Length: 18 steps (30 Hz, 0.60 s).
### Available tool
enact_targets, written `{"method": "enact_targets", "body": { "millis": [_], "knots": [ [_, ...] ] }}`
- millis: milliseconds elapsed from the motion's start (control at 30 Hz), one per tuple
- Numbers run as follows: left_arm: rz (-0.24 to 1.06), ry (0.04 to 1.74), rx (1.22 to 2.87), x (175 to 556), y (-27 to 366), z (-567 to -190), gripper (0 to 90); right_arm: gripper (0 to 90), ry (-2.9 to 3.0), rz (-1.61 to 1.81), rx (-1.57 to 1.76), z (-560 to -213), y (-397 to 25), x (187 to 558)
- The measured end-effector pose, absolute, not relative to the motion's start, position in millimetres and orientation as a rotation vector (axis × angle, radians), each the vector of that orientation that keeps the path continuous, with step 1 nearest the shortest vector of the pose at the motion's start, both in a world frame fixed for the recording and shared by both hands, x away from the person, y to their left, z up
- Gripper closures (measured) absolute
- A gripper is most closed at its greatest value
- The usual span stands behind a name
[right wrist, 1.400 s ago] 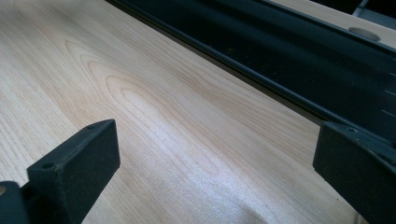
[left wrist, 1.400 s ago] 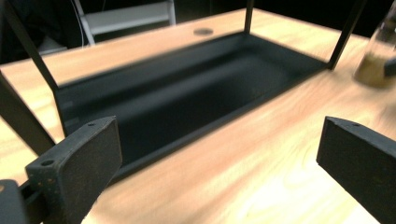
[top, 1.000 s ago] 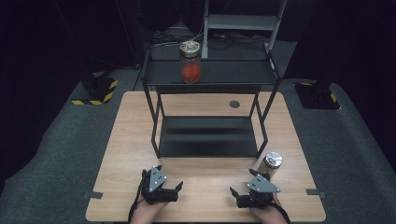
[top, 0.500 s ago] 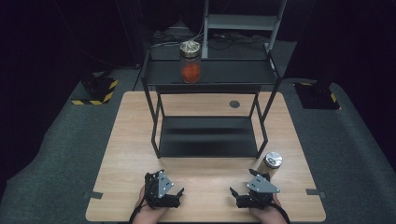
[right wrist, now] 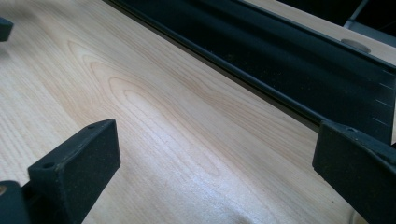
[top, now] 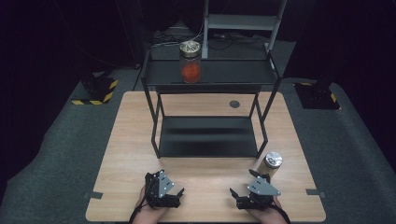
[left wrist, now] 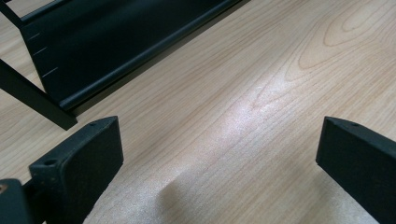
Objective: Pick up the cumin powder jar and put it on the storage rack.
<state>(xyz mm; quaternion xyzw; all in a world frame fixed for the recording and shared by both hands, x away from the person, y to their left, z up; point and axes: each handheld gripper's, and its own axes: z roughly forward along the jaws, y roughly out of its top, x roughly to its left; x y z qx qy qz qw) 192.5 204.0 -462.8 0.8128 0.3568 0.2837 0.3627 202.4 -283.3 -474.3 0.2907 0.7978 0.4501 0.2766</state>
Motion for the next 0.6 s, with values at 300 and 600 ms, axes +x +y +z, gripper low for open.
{"method": "enact_targets", "body": {
  "millis": [300,600],
  "knots": [
    [0.725,0.903,2.112,194,202,-462,1.0,0.0,2.099,1.298,0.726,-471,-295,197],
    [0.741,0.879,2.128,192,200,-462,1.0,0.0,2.043,1.33,0.701,-458,-299,192]
  ]
}}
